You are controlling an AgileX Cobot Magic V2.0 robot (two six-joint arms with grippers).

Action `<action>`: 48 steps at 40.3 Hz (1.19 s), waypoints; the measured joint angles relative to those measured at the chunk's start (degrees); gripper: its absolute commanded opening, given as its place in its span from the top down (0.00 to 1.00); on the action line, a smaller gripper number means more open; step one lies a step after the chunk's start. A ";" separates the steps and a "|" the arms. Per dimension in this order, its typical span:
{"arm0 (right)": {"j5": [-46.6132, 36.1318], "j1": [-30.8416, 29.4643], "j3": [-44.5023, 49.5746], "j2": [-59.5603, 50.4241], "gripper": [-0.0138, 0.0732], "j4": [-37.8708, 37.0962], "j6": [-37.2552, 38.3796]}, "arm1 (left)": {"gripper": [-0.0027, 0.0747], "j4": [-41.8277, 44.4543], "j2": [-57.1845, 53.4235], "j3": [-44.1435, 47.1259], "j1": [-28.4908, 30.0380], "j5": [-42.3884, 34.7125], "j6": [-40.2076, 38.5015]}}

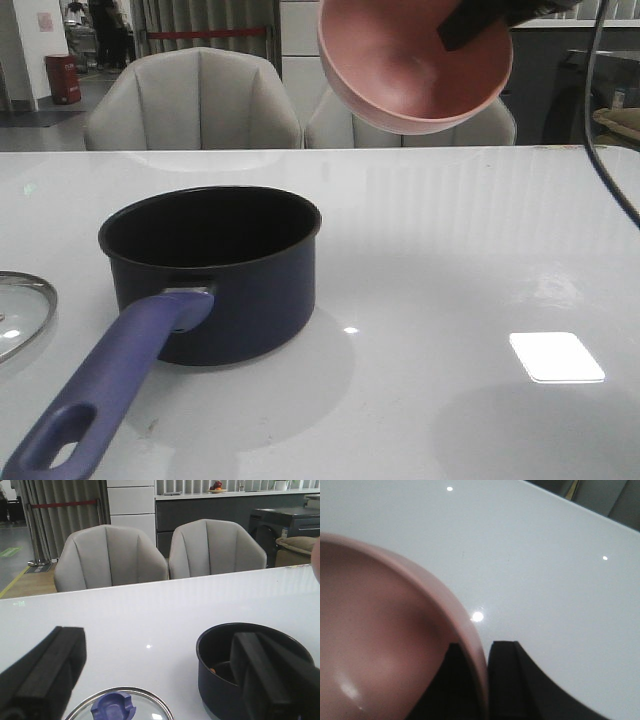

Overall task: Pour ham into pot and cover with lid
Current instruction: 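Turn the bowl upright and carry it back to its spot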

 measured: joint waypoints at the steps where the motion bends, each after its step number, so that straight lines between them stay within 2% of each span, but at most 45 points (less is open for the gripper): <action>1: 0.41 -0.32 0.00 0.00 0.68 -0.43 0.52 | 0.15 0.00 0.00 0.00 0.00 0.00 0.00; 7: 2.76 -2.10 0.00 0.27 0.68 -7.17 6.13 | 0.15 0.00 0.00 0.00 0.00 0.00 0.00; 16: 8.05 -3.76 0.00 3.11 0.68 -21.24 23.89 | 0.15 0.00 0.00 0.00 0.00 0.00 0.00; 25: 16.34 -4.22 -1.60 8.88 0.68 -26.88 36.81 | 0.15 0.00 0.00 0.00 0.00 0.00 0.00; 33: 22.54 -4.49 -5.60 15.67 0.61 -27.28 42.80 | 0.15 0.00 0.00 0.00 0.00 0.00 0.00; 39: 23.56 -5.67 -7.27 17.56 0.53 -27.48 44.10 | 0.15 0.00 0.00 0.00 0.00 0.22 0.00; 48: 24.38 -9.35 -8.03 18.12 0.53 -28.72 44.25 | 0.15 0.00 0.00 0.00 0.00 0.49 0.00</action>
